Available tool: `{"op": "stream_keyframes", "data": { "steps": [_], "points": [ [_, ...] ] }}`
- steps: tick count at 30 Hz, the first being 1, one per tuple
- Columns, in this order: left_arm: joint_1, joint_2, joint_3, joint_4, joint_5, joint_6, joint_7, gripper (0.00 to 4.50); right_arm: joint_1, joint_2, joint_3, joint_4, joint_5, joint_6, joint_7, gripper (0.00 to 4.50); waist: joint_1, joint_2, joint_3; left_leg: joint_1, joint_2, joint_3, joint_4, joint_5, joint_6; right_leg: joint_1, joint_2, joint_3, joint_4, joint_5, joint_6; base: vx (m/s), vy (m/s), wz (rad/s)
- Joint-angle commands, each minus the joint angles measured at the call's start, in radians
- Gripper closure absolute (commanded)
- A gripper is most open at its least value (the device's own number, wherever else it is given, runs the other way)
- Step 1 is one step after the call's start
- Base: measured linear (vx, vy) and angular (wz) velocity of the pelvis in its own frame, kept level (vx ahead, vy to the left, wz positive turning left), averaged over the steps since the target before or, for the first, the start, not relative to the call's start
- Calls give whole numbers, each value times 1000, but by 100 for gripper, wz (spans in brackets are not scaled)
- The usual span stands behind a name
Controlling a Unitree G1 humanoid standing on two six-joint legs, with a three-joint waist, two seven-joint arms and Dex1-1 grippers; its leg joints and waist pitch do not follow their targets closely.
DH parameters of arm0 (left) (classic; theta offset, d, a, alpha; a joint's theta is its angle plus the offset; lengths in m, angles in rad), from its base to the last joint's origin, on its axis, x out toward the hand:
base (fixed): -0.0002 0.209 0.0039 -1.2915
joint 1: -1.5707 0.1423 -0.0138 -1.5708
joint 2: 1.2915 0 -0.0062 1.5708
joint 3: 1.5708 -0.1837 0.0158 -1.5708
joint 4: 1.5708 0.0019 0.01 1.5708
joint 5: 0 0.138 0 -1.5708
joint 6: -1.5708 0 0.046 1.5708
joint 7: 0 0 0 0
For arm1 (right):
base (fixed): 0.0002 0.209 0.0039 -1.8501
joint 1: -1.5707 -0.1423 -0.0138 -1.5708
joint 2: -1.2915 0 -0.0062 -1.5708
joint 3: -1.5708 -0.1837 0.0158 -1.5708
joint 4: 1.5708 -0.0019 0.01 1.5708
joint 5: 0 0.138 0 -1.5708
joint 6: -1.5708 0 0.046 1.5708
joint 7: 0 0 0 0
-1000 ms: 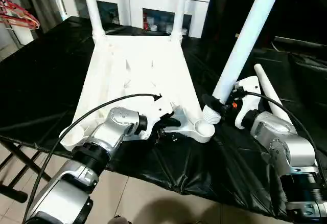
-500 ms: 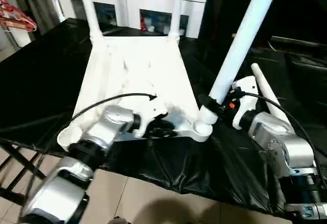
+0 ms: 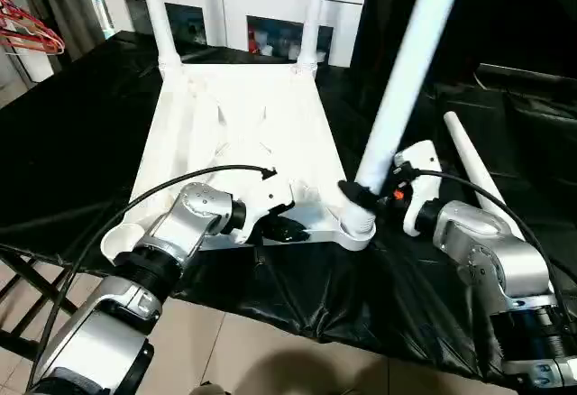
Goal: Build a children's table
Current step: Insert table leg to table base
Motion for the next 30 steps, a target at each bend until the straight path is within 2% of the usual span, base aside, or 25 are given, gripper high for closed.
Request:
{"op": "stream_keyframes", "data": {
  "steps": [1, 13, 17, 23, 24, 30],
  "points": [
    [22, 15, 0, 0, 21, 15, -8, 450, -7, -17, 10, 7, -8, 22, 12, 261, 5, -9, -70, 2, -8, 13, -76, -213, -2, 56, -32, 24, -72, -280, -168, 0, 0, 0],
    [28, 28, -1, -8, 25, 12, -39, 450, -5, -32, 20, -3, 4, 67, 35, 262, 4, -11, -70, 4, -7, 14, -77, -215, -3, 55, -31, 25, -72, -269, -173, 0, 0, 0],
    [29, 26, 5, -18, 20, 18, -47, 450, -9, -25, 17, 16, -3, 50, 33, 262, 4, -11, -71, 4, -8, 13, -77, -219, -5, 55, -32, 25, -72, -274, -172, 0, 0, 0],
    [31, 27, 7, -28, 17, 25, -54, 450, -17, 18, -34, 89, 28, 21, 16, 262, 1, -10, -70, 4, -7, 13, -78, -234, -7, 53, -33, 24, -74, -288, -175, 0, 0, 0],
    [32, 28, 8, -30, 17, 26, -54, 450, -13, 25, -47, 94, 40, 18, 17, 262, 1, -13, -71, 4, -8, 13, -78, -235, -6, 54, -33, 24, -75, -290, -174, 0, 0, 0],
    [38, 32, 18, -43, 14, 38, -47, 450, 42, 54, -110, 123, 77, -24, 10, 262, 1, -6, -72, 4, -7, 12, -79, -229, -6, 54, -32, 23, -72, -254, -188, 0, 0, 0]
  ]
}}
